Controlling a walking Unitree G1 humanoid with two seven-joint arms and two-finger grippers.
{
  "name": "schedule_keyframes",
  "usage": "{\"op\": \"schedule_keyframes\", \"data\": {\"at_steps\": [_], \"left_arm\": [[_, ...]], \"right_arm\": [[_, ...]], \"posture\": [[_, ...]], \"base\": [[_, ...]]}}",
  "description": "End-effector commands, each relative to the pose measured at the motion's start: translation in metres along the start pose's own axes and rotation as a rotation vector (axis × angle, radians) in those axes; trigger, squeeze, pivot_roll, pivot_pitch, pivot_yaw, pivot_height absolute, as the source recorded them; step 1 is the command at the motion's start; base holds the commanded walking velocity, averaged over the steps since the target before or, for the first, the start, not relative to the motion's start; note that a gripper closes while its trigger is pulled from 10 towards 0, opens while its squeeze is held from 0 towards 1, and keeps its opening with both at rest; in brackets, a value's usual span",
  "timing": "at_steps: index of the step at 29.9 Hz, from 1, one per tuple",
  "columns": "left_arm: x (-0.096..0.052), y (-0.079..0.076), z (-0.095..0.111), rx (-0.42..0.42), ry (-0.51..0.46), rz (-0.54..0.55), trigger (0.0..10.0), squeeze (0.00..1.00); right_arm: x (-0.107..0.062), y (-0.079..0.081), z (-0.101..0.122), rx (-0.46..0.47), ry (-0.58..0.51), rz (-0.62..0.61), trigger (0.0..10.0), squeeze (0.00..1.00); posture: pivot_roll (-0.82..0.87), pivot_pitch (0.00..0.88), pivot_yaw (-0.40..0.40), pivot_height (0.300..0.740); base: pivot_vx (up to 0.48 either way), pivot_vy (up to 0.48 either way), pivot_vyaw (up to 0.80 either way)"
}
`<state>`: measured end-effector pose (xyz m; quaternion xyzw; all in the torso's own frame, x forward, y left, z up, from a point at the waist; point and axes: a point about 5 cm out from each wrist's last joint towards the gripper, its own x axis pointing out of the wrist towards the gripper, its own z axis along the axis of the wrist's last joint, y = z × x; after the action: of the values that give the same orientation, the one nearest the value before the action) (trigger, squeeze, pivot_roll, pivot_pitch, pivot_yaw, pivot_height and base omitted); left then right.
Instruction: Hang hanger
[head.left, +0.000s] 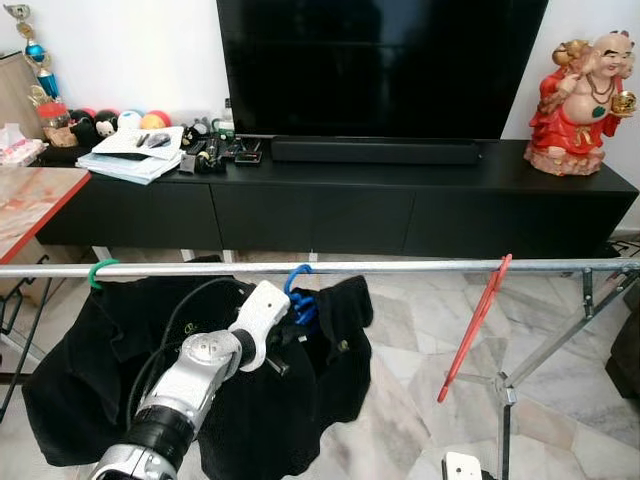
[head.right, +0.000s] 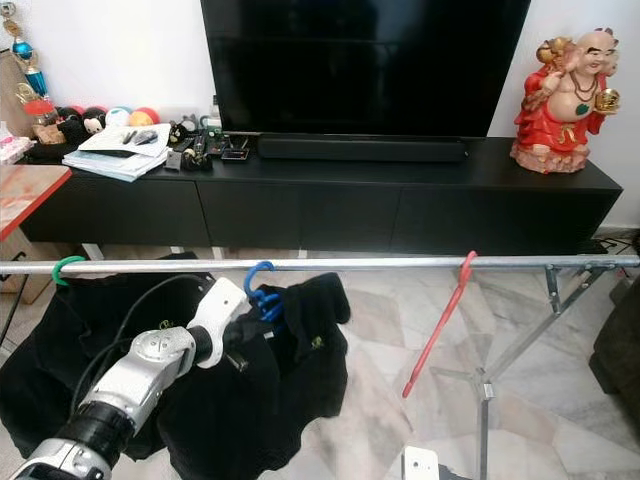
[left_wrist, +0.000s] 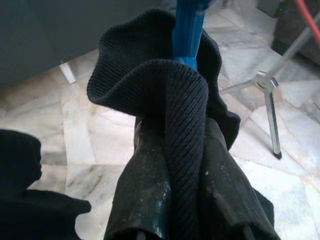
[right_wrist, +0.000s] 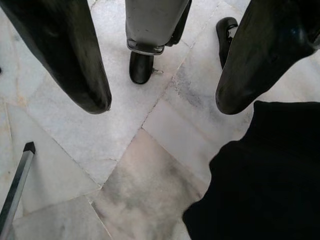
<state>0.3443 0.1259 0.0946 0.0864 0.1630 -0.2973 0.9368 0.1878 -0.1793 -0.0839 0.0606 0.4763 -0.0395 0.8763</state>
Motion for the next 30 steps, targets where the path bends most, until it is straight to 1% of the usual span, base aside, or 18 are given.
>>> {"op": "schedule_keyframes", "data": {"at_steps": [1, 3, 4, 5, 7, 8, 11, 14, 15, 16, 21, 28, 30], "left_arm": [[0.001, 0.010, 0.015, -0.019, -0.065, 0.052, 10.0, 0.00], [0.002, 0.016, 0.016, -0.044, -0.057, 0.099, 10.0, 0.00], [0.002, 0.016, 0.016, -0.044, -0.057, 0.099, 10.0, 0.00], [0.003, 0.020, 0.017, -0.065, -0.053, 0.121, 10.0, 0.00], [0.004, 0.023, 0.017, -0.070, -0.039, 0.131, 10.0, 0.00], [0.004, 0.023, 0.017, -0.070, -0.039, 0.131, 10.0, 0.00], [0.004, 0.028, 0.011, -0.065, 0.028, 0.127, 10.0, 0.00], [0.003, 0.027, 0.007, -0.055, 0.061, 0.101, 10.0, 0.00], [0.003, 0.027, 0.004, -0.041, 0.089, 0.091, 10.0, 0.00], [0.003, 0.027, 0.000, -0.046, 0.111, 0.088, 10.0, 0.00], [0.001, 0.028, -0.009, -0.042, 0.156, 0.085, 10.0, 0.00], [0.001, 0.026, -0.014, -0.052, 0.166, 0.084, 10.0, 0.00], [0.003, 0.029, -0.001, -0.073, 0.079, 0.113, 10.0, 0.00]], "right_arm": [[0.000, 0.000, 0.000, 0.005, 0.002, 0.000, 10.0, 0.00], [0.000, 0.000, -0.001, 0.005, 0.003, 0.001, 10.0, 0.00], [0.000, 0.000, -0.001, 0.005, 0.003, 0.001, 10.0, 0.00], [0.000, 0.001, -0.001, 0.006, 0.003, 0.000, 10.0, 0.00], [0.000, 0.001, -0.001, 0.004, 0.004, 0.000, 10.0, 0.00], [0.000, 0.001, -0.001, 0.004, 0.004, 0.000, 10.0, 0.00], [0.000, 0.001, -0.001, 0.003, 0.004, -0.001, 10.0, 0.00], [0.000, 0.001, -0.001, 0.004, 0.004, 0.000, 10.0, 0.00], [0.000, 0.001, -0.001, 0.004, 0.004, 0.000, 10.0, 0.00], [0.000, 0.001, -0.001, 0.005, 0.004, 0.001, 10.0, 0.00], [0.000, 0.002, -0.001, 0.000, 0.005, 0.003, 10.0, 0.00], [0.000, 0.003, -0.001, 0.006, 0.007, 0.005, 10.0, 0.00], [0.000, 0.003, -0.001, 0.008, 0.005, 0.005, 10.0, 0.00]], "posture": [[0.15, 0.000, 0.009, 0.740], [0.15, 0.000, 0.009, 0.740], [0.15, 0.000, 0.009, 0.740], [0.15, 0.000, 0.010, 0.740], [0.15, 0.000, 0.011, 0.740], [0.15, 0.000, 0.011, 0.740], [0.15, 0.000, 0.011, 0.740], [0.15, 0.000, 0.020, 0.740], [0.15, 0.000, 0.020, 0.740], [0.15, 0.000, 0.023, 0.740], [0.15, 0.000, 0.028, 0.740], [0.15, 0.000, 0.032, 0.740], [0.15, 0.000, 0.034, 0.740]], "base": [[0.000, 0.000, 0.00], [0.000, 0.000, 0.00], [0.000, 0.000, 0.00], [0.000, 0.000, 0.00], [0.000, 0.000, 0.00], [0.000, 0.000, 0.00], [0.000, 0.000, 0.00], [0.000, 0.000, 0.00], [0.000, 0.000, 0.00], [0.000, 0.000, 0.00], [0.000, 0.000, 0.00], [0.000, 0.000, 0.00], [0.000, 0.000, 0.00]]}}
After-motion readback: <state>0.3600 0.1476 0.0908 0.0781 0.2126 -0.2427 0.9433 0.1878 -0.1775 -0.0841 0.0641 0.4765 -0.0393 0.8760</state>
